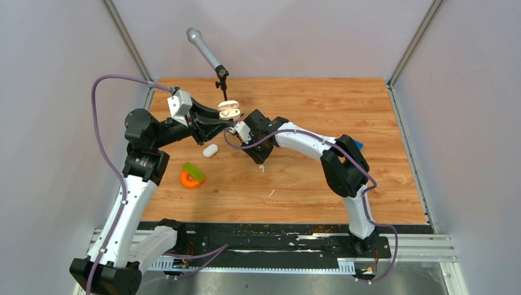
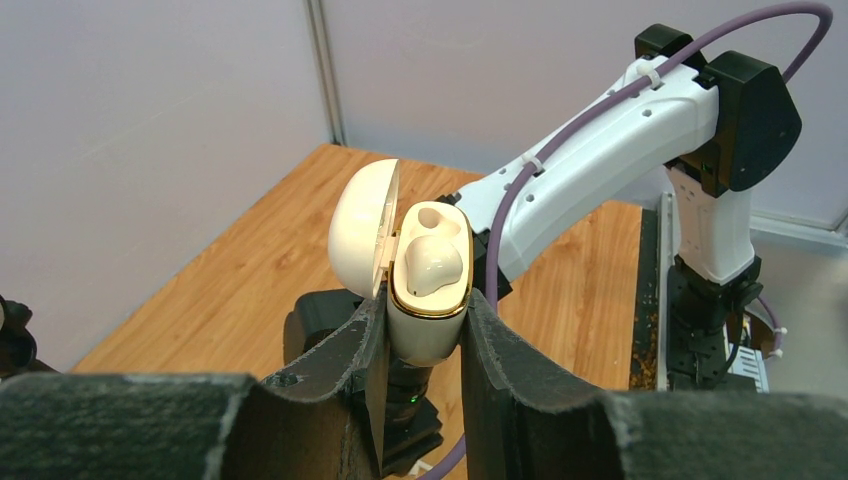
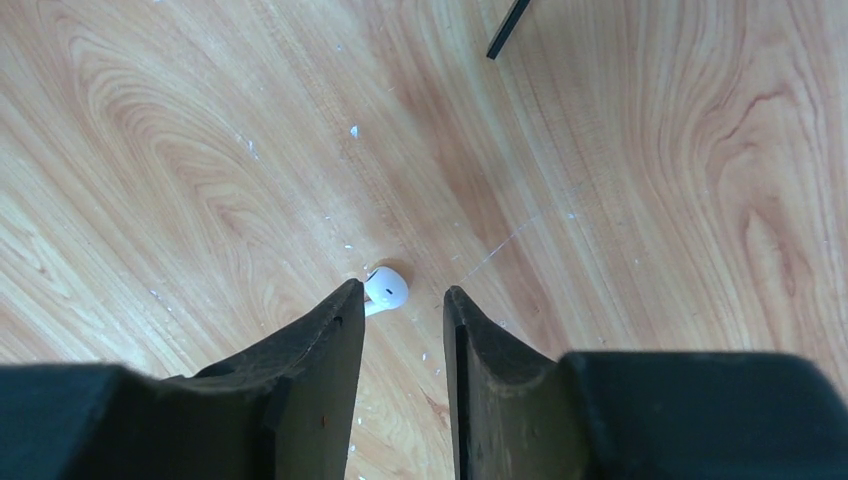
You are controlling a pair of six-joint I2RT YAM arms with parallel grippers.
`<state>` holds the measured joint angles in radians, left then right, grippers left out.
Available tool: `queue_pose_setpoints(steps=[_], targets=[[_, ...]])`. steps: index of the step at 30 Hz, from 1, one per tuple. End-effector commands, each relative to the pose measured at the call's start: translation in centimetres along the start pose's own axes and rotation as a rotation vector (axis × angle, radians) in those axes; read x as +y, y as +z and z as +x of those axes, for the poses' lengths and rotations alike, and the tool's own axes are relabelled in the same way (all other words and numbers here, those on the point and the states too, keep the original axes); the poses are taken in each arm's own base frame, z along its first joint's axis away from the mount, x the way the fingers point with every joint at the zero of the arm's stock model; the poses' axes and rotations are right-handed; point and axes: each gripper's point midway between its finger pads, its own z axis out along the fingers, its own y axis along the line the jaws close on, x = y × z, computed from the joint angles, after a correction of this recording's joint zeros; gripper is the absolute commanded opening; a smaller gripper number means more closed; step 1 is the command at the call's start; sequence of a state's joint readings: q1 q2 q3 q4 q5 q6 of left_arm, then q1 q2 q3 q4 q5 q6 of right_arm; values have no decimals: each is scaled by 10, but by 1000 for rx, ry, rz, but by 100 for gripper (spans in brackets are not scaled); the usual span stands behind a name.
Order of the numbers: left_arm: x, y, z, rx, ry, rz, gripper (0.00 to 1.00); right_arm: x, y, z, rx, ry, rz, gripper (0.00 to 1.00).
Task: Insert the wireless bluetooth earbuds into the charging case
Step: Pick up the earbud from the center of the board.
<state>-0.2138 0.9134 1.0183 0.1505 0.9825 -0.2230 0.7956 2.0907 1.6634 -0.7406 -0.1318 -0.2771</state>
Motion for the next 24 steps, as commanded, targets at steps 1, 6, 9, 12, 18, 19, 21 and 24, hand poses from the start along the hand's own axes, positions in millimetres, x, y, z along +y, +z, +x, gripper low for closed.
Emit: queue_pose_setpoints(steps=[1,6,9,12,18,19,21,24], targets=[[2,0,-11,-25,22,-10,4,8,-6,-3,-8,27,-52,34],[2,0,-10,-25,21,-12,4,16,-2,8,34,42,-96,35],[2,0,-8,-23,19,-12,4,18,0,10,45,41,-110,36],[2,0,-8,-23,19,-13,4,18,5,11,55,39,-111,36],[2,0,-8,-22,20,-14,4,11,18,16,82,30,-86,35],[2,-1,-8,-22,19,-14,4,9,20,16,84,29,-79,35],[2,-1,-8,-21,19,-14,4,7,22,18,92,30,-67,35],[2,-1,-9,-22,20,-15,4,6,23,21,103,36,-58,31]])
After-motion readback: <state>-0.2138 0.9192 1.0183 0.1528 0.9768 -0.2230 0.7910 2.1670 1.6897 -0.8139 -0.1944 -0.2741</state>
